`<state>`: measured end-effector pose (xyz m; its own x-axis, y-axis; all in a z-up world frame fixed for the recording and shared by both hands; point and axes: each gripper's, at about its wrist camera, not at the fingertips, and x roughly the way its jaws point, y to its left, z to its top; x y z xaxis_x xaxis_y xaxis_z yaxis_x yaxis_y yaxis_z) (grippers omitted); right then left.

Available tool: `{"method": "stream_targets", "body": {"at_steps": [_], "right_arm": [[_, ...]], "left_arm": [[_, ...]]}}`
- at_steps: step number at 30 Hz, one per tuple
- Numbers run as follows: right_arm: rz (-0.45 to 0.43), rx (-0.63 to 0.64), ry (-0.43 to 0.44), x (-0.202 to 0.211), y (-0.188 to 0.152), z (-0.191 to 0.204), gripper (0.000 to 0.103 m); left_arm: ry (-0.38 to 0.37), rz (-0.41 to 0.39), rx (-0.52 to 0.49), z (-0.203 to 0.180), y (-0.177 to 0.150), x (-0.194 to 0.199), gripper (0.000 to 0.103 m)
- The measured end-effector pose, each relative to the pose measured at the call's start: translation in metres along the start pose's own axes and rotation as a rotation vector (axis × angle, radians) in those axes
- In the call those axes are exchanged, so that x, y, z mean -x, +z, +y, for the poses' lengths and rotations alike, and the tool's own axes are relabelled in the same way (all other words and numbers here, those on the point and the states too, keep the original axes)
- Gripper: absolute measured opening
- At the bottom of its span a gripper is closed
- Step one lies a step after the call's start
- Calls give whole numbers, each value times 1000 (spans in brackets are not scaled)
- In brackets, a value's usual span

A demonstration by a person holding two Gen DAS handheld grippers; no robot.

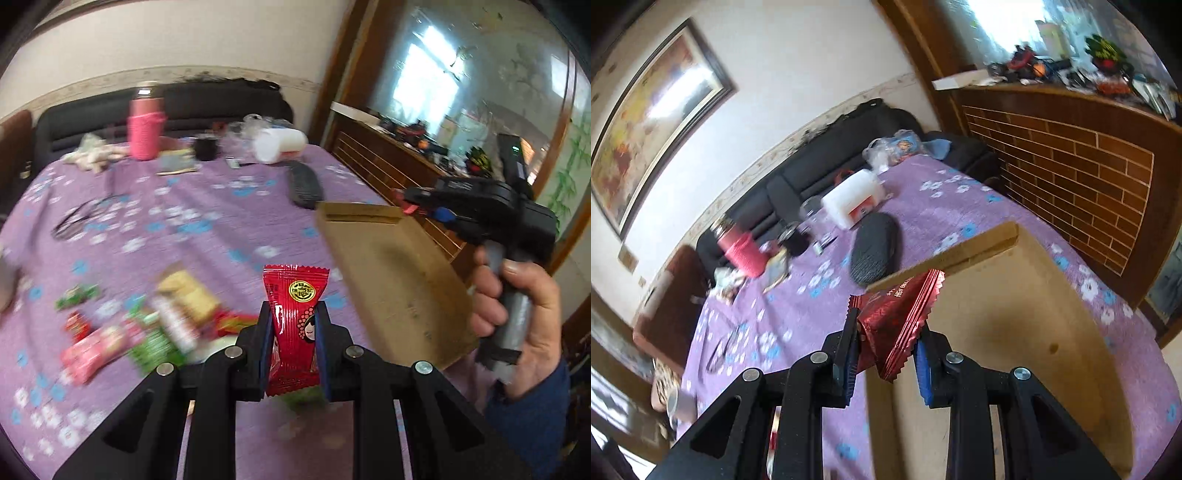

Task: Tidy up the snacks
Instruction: 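Carry both candies over the cardboard tray and open both grippers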

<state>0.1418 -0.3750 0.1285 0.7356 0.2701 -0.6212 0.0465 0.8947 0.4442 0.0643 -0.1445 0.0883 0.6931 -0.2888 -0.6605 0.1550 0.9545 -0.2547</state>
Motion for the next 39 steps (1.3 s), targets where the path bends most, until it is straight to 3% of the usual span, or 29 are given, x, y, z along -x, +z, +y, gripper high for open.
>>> {"method": "stream_targets", "body": {"at_steps": [7,11,19,25,33,35,37,39], "right_arm": [[7,-120,18,-27,21,-74,28],[88,-206,49,-47,18,-108,27],[138,-166,-3,-63,11,-107,27],[153,-155,-31,-69,6,-109,28],[164,-109,-71,-73,2,-102,30],[161,-118,-76,-72,3,-104,34],[151,-111,-80,-69,4,-103,44],[128,-103,-93,-64,5,-101,47]], "left_arm": [[-94,77,-70,-72,46,-79,20],[-108,120,-109,-107,57,-127,20],[-54,235,-97,-115,61,-205,20],[-43,279,-79,-110,52,-216,20],[-38,273,-55,-105,53,-215,20],[-38,268,-46,-103,53,-214,27],[-31,260,-29,-101,54,-213,44],[-34,243,-13,-98,56,-209,44]]}}
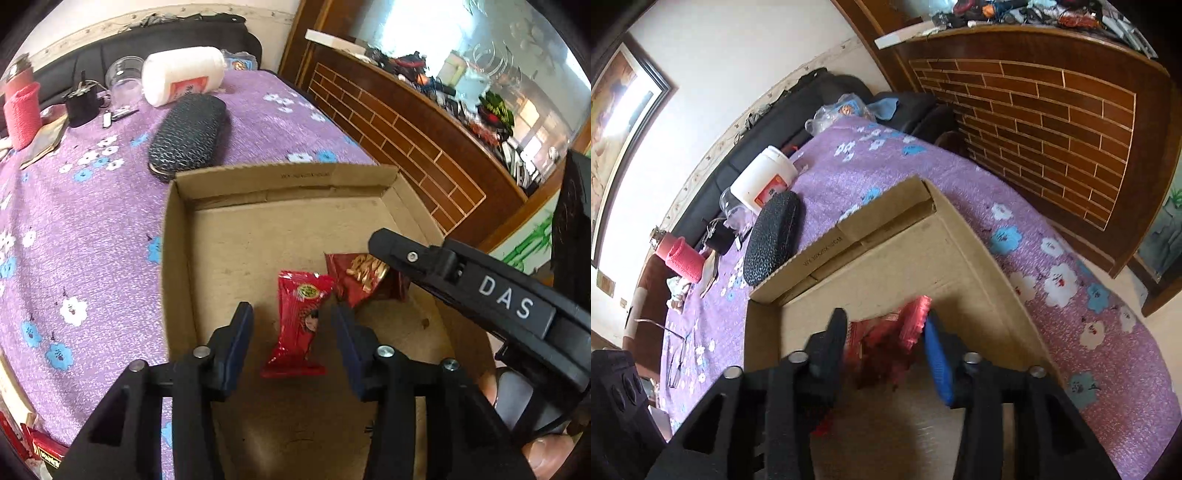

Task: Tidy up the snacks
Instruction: 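Carry both candies over the cardboard tray and open both grippers, then move both grippers back to the snack pile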

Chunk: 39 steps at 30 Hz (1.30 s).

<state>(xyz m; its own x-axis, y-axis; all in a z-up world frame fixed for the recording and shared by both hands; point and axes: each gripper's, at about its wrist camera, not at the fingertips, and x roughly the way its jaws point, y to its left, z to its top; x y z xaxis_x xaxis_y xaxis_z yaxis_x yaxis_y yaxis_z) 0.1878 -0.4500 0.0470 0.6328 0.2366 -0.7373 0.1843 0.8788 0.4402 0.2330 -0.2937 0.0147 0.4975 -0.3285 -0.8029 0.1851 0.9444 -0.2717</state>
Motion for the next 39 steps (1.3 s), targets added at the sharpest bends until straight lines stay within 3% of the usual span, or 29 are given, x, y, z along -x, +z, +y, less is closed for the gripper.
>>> {"method": "stream_targets", "body": {"at_steps": [4,10,17,19,23,28,32,33,39], "right_arm": [[-33,1,-3,8,1,1,47],[-101,-8,87,27,1,5,47],[-238,120,188,64,-14,41,47],[-254,168,232,75,-22,57,47],[-171,228,300,86,-47,89,47],[-53,355,381,95,-109,128,47],[26,402,410,92,-154,141,47],[44,400,414,91,-162,141,47],[107,385,395,82,-181,135,47]], "left_arm": [[3,-5,8,6,-2,9,44],[-8,-51,38,18,-17,51,44],[-17,-126,58,47,-63,131,44],[14,-139,53,65,-82,155,44],[81,-177,54,115,-113,195,45],[195,-176,76,190,-134,212,45],[180,-124,93,242,-131,196,43],[175,-116,90,248,-131,192,38],[131,-106,-15,250,-138,176,33]]}}
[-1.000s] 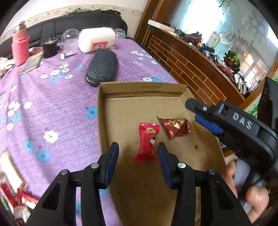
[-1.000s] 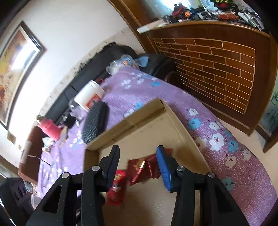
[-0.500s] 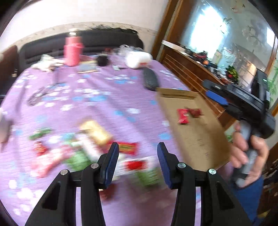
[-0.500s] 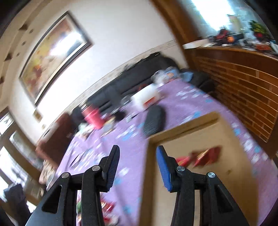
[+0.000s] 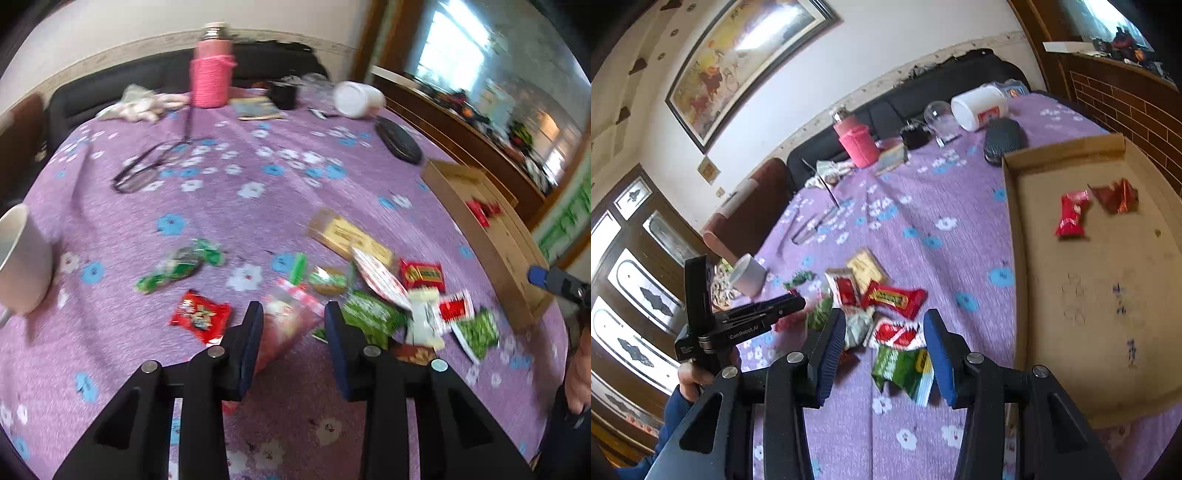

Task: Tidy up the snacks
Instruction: 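Move both grippers back to the snack pile, then grasp the pink Melody candy bag with the left gripper while the right grasps the green Peas Original bag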

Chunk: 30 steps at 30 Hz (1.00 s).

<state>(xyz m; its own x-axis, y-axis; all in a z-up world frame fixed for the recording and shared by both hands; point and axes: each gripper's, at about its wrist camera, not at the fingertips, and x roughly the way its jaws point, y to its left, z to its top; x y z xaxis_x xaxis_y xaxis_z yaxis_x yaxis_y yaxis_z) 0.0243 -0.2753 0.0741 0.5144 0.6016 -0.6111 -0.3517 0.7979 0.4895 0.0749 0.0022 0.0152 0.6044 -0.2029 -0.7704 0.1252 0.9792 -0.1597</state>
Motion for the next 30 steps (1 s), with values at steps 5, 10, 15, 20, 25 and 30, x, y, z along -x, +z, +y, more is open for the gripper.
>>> {"method": "stream_targets", "body": {"at_steps": [5,10,15,20,25,30], "right_arm": [[62,-11,-2,-16,-7,1,47],[115,9,-48,-41,-11,7,47],[93,71,-143,-52,-7,14,50],[170,78,-148,-61,-18,13,50],[279,149,12,-51,-37,31,50],[238,305,-72,-42,-40,45,51]], "left_arm": [[-5,-13,-110,-14,-11,3,33],[11,-22,-125,-14,-12,4,48],[38,-21,-118,-11,-12,-4,56],[35,5,-127,-11,-14,-4,26],[28,18,-114,-9,-14,-5,25],[48,34,-95,-7,-13,-11,39]]}}
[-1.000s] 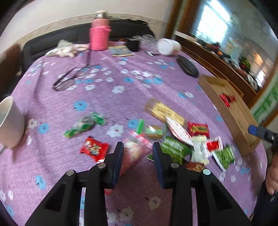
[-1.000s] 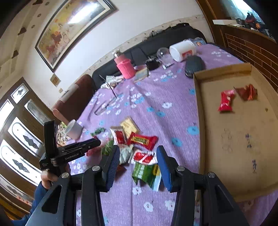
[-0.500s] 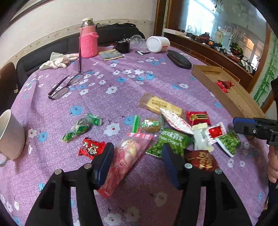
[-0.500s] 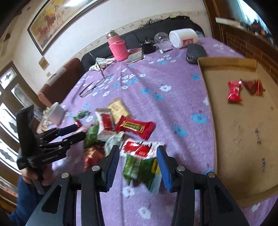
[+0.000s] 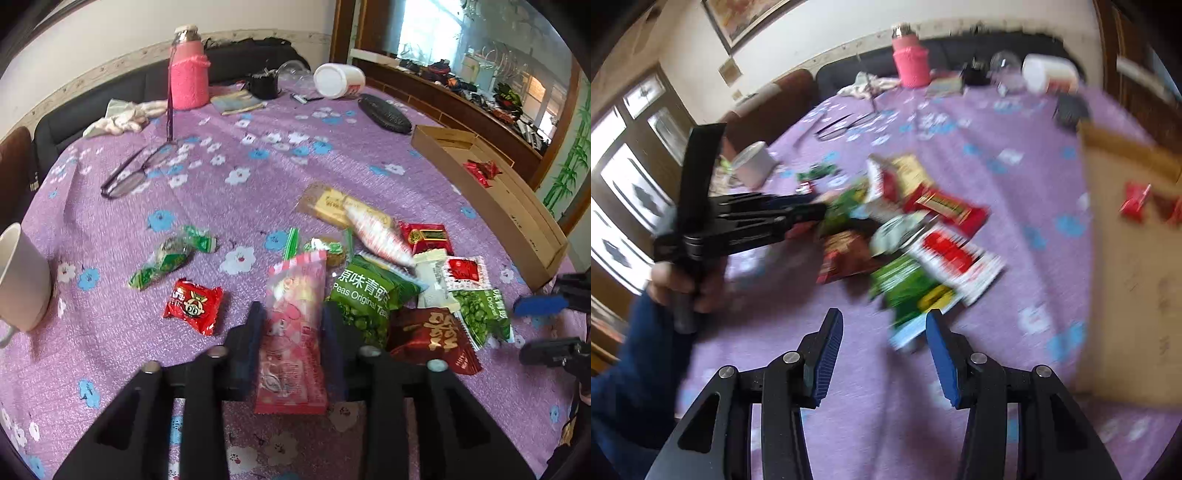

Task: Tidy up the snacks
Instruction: 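Grasp the pink Melody candy bag with the left gripper while the right grasps the green Peas Original bag, then carry the pink bag and green bag over the cardboard tray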

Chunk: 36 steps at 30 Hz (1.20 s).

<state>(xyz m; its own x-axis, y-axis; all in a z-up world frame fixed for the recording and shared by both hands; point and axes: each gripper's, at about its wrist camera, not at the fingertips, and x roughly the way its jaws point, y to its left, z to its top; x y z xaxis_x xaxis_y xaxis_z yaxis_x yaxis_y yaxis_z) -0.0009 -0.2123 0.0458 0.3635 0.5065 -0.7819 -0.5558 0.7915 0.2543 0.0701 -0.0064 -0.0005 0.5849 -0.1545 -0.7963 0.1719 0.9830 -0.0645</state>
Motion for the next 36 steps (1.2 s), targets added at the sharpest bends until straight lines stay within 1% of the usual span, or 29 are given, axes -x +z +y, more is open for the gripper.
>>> {"method": "stream_targets", "body": {"at_steps": [1,3,6,9,12,14,15,16,17,20,21,23,24,28,30,32,33,34,36], "right_arm": [[-1,13,-17,-1,1,1,51],[-15,65,-54,-3,7,4,51],[-31,114,-55,-9,22,5,52],[-6,156,-43,-18,29,6,53],[30,193,-65,-30,26,8,53],[27,208,-74,-33,21,10,53],[22,226,-85,-34,19,13,52],[25,248,-91,-34,16,18,42],[38,261,-95,-36,14,20,38],[32,307,-149,-37,9,29,34],[33,307,-158,-37,8,30,34],[19,284,-157,-32,9,29,32],[-2,266,-146,-27,11,27,32],[-88,160,-117,-6,34,18,32],[-150,69,-116,4,56,11,32],[-232,-64,-97,9,82,0,32],[-264,-124,-83,7,94,-6,32],[-280,-157,-68,3,102,-9,32],[-289,-191,-35,-12,109,-12,32]], "left_arm": [[5,3,10,1,0,-2,40],[-13,-1,24,4,0,-3,40],[-34,-6,26,2,1,-4,24],[-27,-7,29,2,1,-4,23],[-29,-5,35,3,1,-4,23],[-18,-4,18,1,0,-4,23],[-14,-3,20,0,1,-4,24],[-14,-3,24,0,1,-5,24],[-14,-1,17,-1,1,-5,25],[6,-4,-5,-5,0,-5,25],[19,-5,-15,-7,0,-5,23],[28,-7,-17,-8,0,-4,23],[21,-7,-8,-7,1,-4,23],[-35,-45,48,1,6,4,23],[-37,-84,74,5,8,11,23],[-42,-119,107,10,10,15,23],[-47,-126,122,12,11,15,23],[-50,-133,139,14,11,16,23],[-46,-144,165,19,12,16,23]]}}
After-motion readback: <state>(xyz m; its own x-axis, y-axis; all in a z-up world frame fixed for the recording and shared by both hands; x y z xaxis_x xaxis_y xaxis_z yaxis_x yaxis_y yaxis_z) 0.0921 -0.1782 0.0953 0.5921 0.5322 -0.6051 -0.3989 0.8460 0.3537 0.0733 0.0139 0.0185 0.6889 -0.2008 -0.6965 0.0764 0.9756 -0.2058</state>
